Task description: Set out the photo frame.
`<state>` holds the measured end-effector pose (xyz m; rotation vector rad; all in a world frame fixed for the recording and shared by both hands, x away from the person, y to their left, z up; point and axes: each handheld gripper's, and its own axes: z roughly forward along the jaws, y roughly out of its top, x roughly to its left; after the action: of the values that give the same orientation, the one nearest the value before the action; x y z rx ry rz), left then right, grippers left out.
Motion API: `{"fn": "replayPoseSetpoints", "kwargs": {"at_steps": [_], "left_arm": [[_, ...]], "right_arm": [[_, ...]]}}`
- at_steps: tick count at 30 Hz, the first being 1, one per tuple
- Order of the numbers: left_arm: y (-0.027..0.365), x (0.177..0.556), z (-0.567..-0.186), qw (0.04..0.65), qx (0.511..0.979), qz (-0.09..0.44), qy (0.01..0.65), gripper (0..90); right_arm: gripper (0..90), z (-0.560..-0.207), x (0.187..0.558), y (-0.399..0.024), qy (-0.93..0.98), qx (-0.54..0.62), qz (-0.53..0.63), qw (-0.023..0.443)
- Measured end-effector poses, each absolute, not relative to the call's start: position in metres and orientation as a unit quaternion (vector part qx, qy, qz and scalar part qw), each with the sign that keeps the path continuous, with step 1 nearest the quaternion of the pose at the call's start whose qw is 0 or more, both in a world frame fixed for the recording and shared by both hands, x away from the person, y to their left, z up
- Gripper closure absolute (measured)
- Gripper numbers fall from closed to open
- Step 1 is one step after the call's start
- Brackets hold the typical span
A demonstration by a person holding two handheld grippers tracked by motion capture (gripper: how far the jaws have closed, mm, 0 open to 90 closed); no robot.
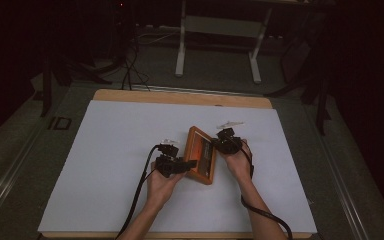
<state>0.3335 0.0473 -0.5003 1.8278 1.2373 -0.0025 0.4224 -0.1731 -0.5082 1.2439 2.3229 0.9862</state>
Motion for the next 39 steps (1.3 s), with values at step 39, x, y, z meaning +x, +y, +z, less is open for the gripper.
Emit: {"fn": "replayPoseSetpoints", "kwargs": {"at_steps": [39], "left_arm": [[0.003,0.324,-0.461,0.449,0.804,0.105,0.376,68.2]], "right_arm": [[83.9,-0.455,0.362,-0.241,0.812,0.372,0.397,0.21]]}}
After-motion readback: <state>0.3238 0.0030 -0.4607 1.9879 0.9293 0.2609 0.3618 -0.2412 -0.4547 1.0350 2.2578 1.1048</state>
